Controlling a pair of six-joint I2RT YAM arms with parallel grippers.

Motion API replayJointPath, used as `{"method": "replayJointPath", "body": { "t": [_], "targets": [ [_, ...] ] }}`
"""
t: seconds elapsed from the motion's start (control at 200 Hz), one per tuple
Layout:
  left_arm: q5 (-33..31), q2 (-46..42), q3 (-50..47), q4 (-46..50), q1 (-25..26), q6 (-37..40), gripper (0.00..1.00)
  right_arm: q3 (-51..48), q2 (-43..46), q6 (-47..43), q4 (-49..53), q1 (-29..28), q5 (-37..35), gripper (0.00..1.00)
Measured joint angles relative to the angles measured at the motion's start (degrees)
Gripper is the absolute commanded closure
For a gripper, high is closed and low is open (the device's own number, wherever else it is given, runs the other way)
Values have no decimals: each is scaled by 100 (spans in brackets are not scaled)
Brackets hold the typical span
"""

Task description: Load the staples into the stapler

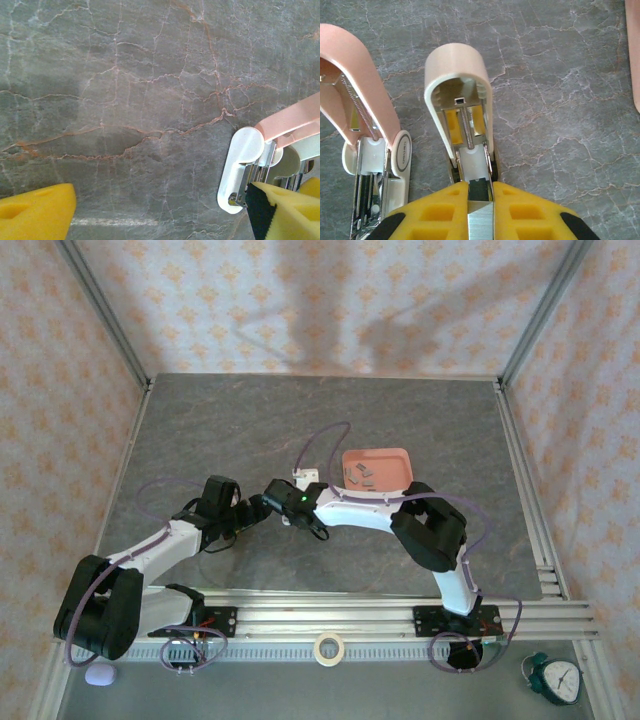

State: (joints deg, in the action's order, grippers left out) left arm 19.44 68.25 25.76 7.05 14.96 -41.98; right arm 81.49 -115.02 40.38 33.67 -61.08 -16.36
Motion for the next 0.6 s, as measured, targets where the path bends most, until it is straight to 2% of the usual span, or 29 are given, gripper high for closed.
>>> {"method": "replayJointPath", "body": {
  "t": [0.34,0.601],
  "targets": [
    [0,0,0,0,0,0,11,0,57,-225,9,0,-20,84],
    [125,0,2,-2,0,4,11,-234,522,-1097,-269,0,7,83]
  ]
}}
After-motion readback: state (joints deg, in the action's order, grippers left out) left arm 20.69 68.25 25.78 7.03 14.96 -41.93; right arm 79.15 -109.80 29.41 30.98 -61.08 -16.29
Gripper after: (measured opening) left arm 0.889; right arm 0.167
